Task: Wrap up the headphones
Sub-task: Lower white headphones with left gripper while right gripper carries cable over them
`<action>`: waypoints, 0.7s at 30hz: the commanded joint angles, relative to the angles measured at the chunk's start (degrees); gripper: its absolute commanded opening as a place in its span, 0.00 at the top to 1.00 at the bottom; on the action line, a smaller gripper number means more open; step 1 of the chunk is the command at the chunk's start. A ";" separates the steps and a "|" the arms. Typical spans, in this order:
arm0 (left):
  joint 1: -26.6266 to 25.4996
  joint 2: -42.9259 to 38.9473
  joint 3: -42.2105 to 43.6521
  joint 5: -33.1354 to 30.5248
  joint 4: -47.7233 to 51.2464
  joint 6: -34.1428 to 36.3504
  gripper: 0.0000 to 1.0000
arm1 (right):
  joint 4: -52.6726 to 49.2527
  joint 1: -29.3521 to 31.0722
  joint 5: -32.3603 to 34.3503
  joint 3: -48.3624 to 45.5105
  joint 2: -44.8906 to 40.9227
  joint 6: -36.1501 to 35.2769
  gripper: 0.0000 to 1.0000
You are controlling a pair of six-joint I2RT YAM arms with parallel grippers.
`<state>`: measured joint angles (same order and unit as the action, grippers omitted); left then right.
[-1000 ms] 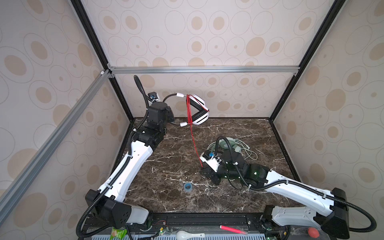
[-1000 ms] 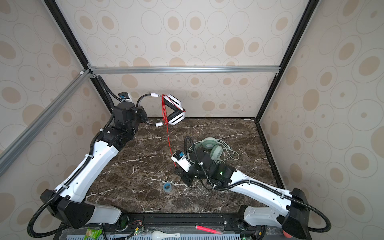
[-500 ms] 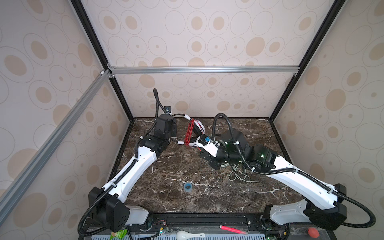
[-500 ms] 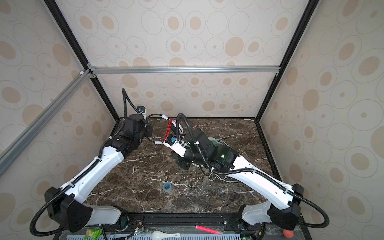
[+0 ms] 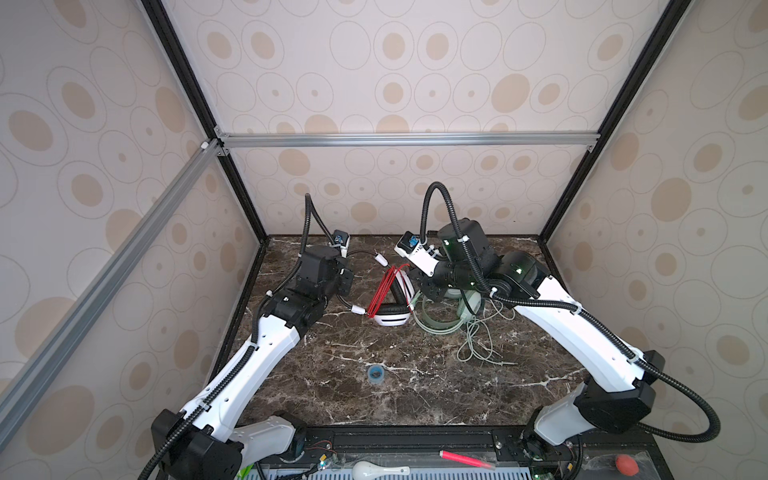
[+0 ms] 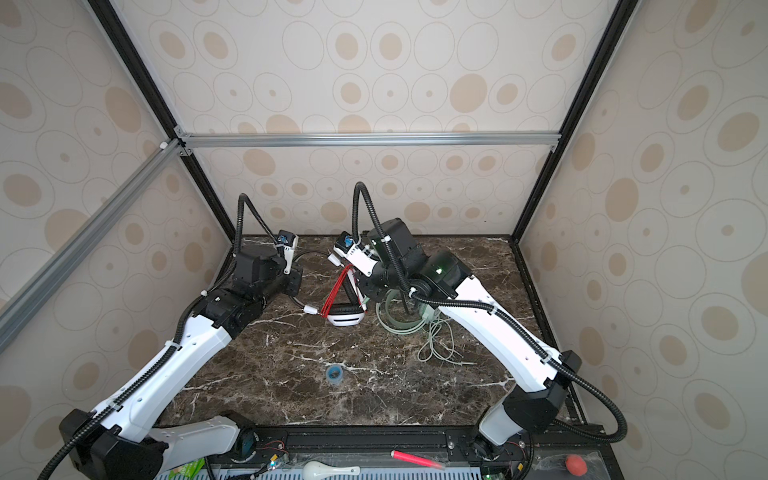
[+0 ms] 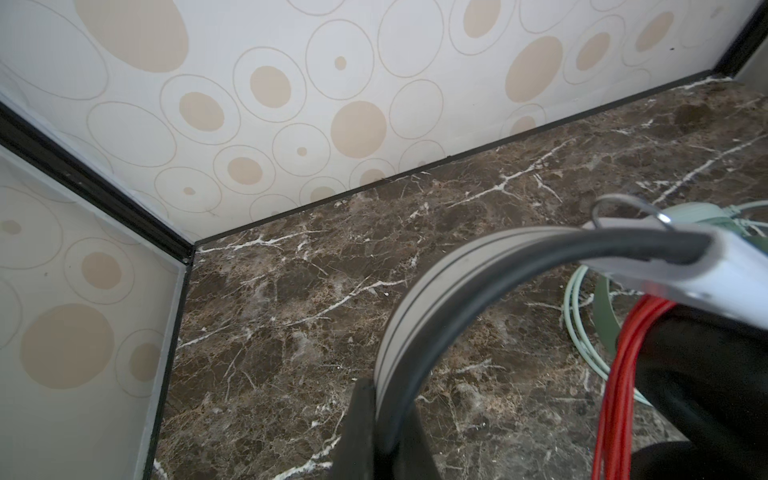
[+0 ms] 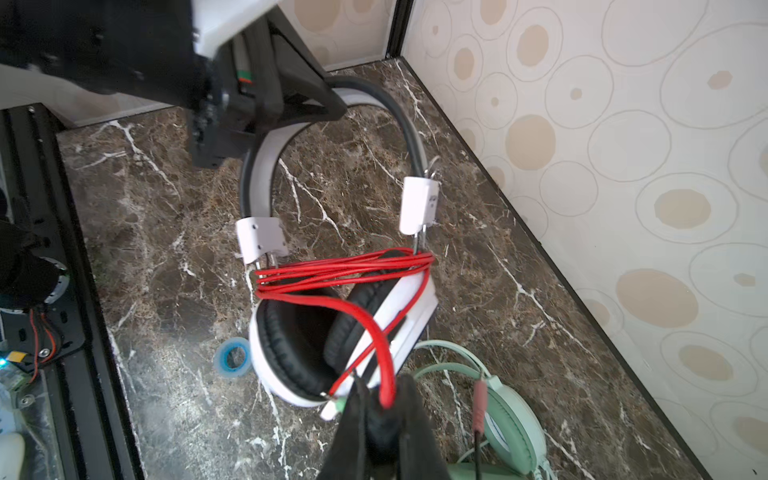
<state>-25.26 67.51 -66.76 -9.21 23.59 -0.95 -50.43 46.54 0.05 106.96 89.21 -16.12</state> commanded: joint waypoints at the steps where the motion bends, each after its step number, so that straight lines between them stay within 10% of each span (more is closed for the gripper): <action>1: -0.32 -2.52 -0.25 7.07 -0.40 0.87 1.00 | -2.38 -4.67 -0.42 2.76 1.43 1.40 1.00; 21: -0.32 -6.57 -0.30 20.58 -0.73 -5.67 1.00 | 2.93 -14.41 -12.02 -1.78 5.26 6.51 0.78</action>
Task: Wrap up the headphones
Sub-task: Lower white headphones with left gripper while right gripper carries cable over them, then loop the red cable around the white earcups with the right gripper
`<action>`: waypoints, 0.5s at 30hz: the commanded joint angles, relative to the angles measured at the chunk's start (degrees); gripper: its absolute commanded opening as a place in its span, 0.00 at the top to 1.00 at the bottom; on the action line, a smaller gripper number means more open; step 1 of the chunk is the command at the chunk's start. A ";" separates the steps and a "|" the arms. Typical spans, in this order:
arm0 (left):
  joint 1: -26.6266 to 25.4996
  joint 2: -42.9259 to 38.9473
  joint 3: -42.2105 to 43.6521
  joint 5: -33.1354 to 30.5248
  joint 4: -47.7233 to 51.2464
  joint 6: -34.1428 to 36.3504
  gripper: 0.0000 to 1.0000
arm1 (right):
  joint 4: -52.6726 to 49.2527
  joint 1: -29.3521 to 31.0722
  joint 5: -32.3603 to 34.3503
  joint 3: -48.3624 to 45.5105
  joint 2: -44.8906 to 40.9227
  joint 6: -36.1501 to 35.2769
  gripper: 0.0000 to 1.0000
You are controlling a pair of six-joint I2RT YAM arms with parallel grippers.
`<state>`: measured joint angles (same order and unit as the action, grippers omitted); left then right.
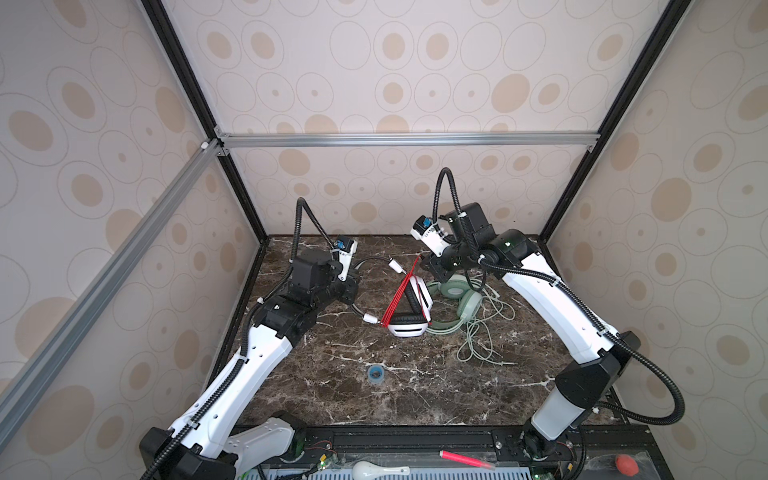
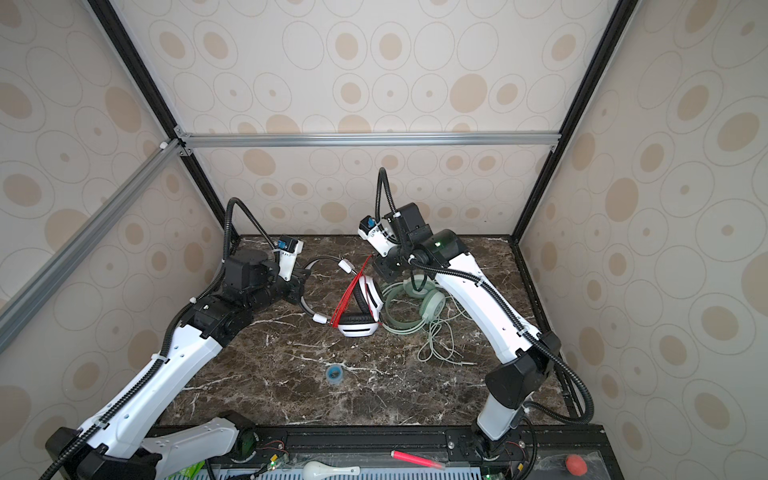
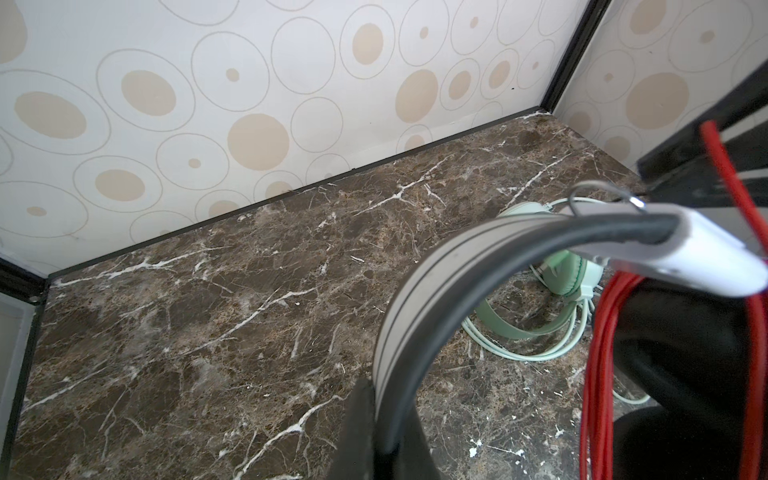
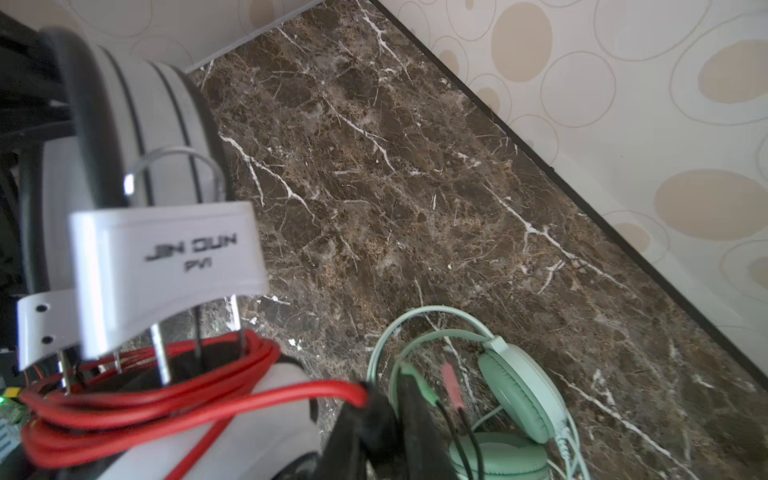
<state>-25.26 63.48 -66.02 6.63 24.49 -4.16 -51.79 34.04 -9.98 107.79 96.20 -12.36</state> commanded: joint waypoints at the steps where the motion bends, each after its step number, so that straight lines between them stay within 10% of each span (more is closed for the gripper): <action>1: -0.32 -2.70 -1.13 4.94 -1.72 -2.95 1.00 | 4.83 -2.13 -2.86 -3.24 -2.03 3.27 0.76; 15: -0.23 -3.83 -3.58 10.17 -2.00 -9.33 1.00 | 18.92 -5.20 -13.81 -21.27 -13.86 3.57 0.51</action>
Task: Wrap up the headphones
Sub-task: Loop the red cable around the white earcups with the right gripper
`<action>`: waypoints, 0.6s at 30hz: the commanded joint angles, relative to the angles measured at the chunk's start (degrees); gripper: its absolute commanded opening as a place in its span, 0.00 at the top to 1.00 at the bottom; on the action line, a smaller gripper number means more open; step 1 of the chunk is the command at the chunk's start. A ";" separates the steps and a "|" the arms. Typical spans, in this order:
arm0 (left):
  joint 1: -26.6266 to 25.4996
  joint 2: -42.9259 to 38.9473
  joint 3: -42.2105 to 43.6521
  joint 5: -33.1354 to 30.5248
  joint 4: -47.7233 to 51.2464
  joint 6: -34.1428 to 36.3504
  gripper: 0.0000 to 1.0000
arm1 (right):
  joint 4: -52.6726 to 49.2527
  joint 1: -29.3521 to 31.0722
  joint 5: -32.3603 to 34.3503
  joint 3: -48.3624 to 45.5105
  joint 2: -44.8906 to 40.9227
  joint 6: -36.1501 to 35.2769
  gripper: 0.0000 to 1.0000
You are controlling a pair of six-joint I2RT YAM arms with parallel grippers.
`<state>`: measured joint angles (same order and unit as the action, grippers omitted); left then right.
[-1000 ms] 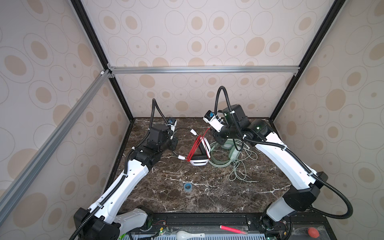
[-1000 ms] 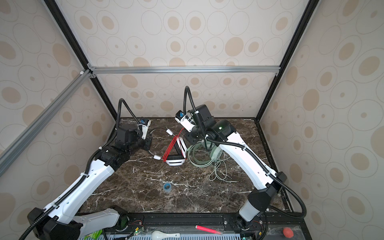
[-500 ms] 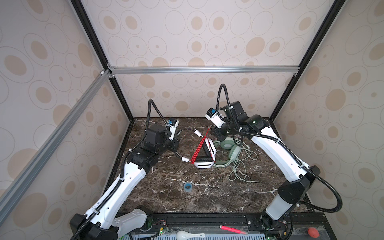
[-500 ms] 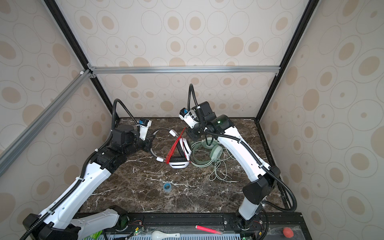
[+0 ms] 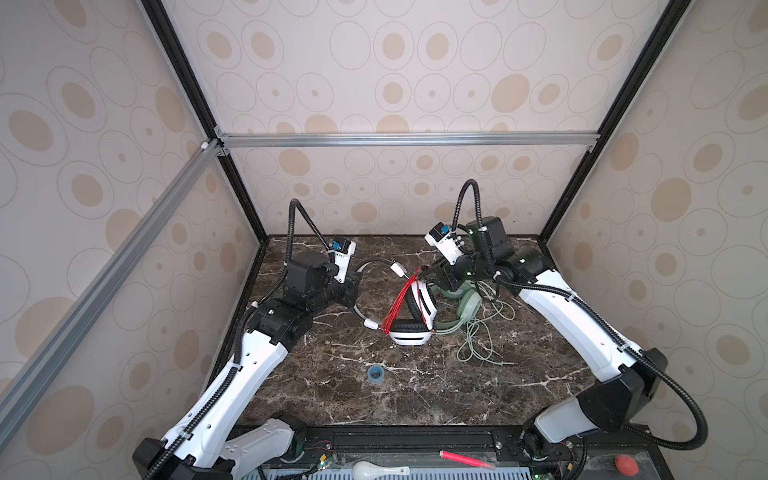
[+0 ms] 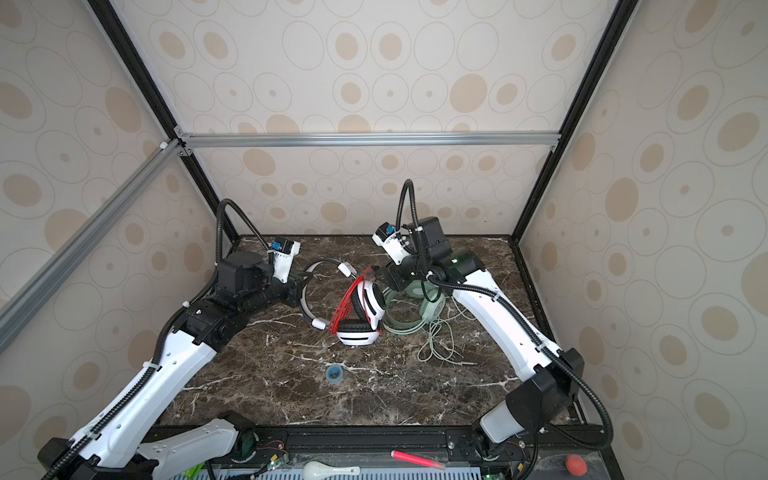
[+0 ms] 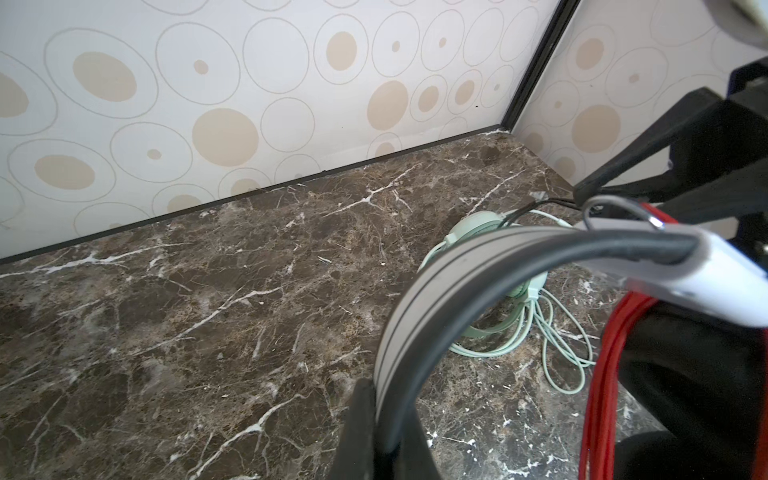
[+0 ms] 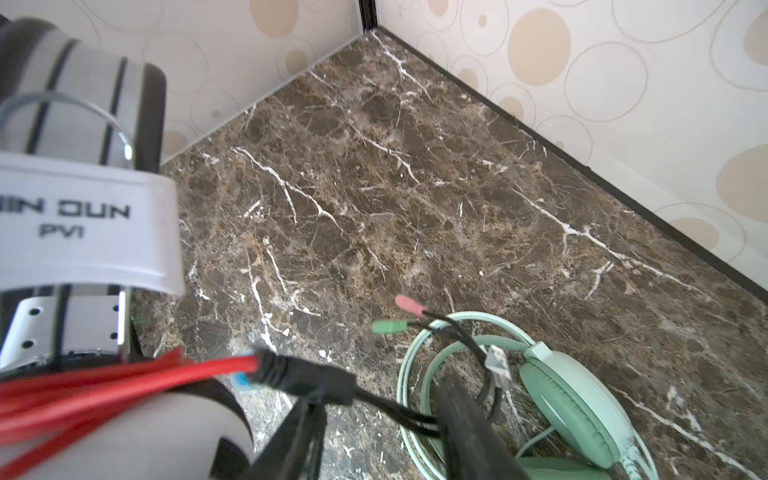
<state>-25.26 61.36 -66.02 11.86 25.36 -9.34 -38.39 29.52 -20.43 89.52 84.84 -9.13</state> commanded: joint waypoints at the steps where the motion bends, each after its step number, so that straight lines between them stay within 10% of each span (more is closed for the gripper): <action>1: -0.22 -1.59 -4.04 5.35 -2.42 -4.26 1.00 | 6.62 -0.85 -4.00 -4.37 -3.34 0.80 0.50; 18: -0.25 0.40 -17.14 8.31 4.71 -6.96 1.00 | 24.07 -1.50 -13.93 -23.63 -18.98 6.68 0.35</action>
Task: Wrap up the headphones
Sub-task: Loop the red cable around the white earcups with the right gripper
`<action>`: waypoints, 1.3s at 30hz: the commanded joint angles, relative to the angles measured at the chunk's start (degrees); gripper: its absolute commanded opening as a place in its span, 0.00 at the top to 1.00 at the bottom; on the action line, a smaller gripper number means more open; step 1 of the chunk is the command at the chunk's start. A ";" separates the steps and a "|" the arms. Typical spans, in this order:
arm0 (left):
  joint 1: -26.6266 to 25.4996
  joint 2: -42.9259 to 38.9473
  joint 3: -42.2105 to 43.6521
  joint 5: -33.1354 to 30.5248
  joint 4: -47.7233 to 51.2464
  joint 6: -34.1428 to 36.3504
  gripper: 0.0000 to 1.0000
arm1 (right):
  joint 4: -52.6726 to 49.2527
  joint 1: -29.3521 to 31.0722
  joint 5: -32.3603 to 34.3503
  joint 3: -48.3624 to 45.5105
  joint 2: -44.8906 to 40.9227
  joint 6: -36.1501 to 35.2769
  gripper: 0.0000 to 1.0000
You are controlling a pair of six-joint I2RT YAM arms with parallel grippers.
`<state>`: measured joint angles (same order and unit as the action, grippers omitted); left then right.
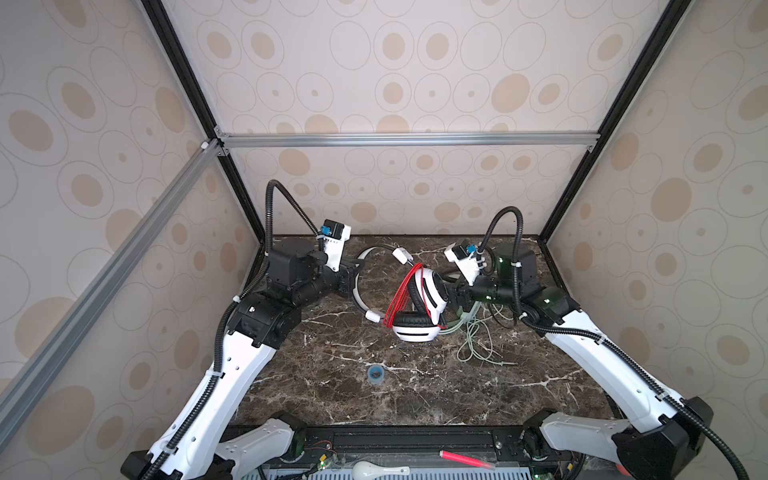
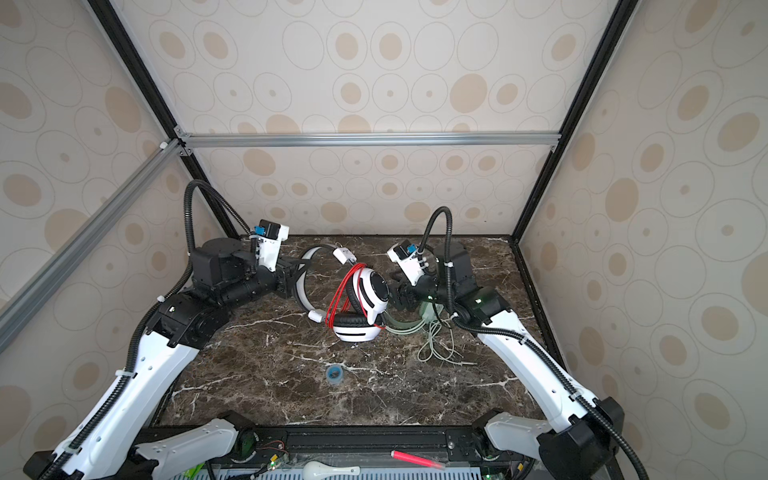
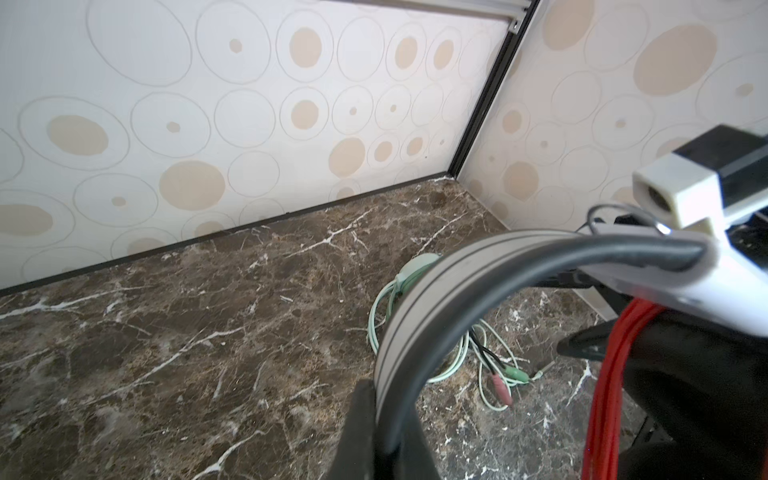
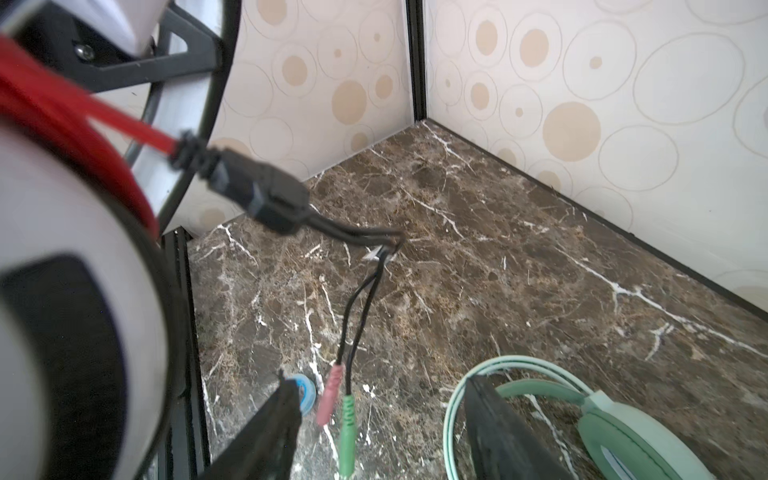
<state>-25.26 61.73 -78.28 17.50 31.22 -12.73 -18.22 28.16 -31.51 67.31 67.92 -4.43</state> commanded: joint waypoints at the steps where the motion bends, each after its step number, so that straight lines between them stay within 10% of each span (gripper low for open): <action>1: -0.23 0.29 -5.86 2.88 -0.98 -3.78 1.00 | 4.46 -0.13 -3.33 -2.14 -2.75 2.77 0.34; 28: -0.23 2.42 -11.85 3.93 -3.61 -7.40 1.00 | 14.18 -0.08 -9.75 -3.04 2.54 7.86 0.35; 39: -0.21 2.60 -11.07 3.28 -5.57 -8.77 1.00 | 15.21 -0.07 -10.45 -3.79 2.88 7.93 0.78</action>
<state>-25.26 65.54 -87.88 20.03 31.77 -17.63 -4.23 28.16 -40.80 62.52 70.89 3.73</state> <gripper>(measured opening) 0.068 0.226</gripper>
